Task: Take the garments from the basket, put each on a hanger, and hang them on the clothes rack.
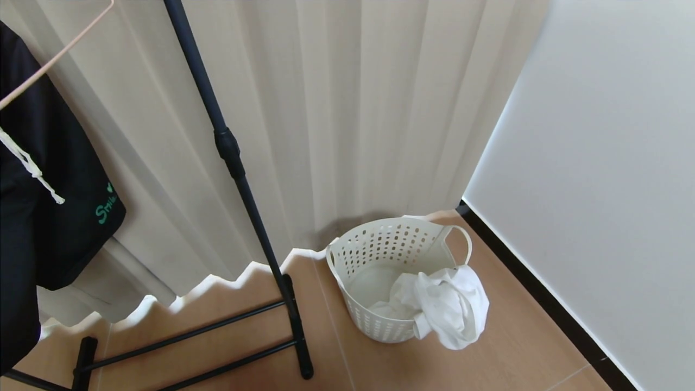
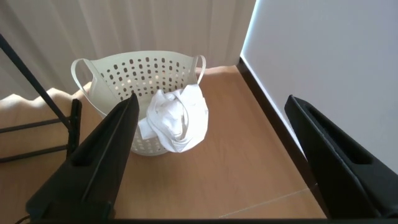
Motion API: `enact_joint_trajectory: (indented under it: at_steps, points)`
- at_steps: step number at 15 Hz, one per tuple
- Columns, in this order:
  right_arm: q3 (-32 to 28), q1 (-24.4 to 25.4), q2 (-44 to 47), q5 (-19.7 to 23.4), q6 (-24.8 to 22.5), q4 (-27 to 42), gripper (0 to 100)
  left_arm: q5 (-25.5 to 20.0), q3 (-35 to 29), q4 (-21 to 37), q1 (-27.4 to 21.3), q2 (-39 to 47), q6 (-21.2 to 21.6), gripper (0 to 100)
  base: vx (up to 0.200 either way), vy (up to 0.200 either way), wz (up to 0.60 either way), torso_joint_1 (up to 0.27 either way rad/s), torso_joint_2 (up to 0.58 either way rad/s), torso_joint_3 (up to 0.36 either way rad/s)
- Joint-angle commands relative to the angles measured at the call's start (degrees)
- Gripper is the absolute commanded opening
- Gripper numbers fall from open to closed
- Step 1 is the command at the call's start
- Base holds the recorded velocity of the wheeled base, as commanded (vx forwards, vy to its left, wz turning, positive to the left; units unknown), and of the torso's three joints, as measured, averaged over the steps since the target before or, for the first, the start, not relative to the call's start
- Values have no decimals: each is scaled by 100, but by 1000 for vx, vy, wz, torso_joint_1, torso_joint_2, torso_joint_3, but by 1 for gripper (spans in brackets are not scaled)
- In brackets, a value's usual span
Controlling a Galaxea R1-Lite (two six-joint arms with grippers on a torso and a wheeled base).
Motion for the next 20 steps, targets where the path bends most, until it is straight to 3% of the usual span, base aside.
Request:
enact_joint_trajectory:
  at_steps: [1,20]
  points:
    - [3,1,0,4,-4,-1,100,2,0,-1,1,2,1,100,0,0,0,12,-2,-193]
    - [-6,1,9,4,-22,35,100,2,0,-1,1,2,-43,100,0,0,0,3,3,-198]
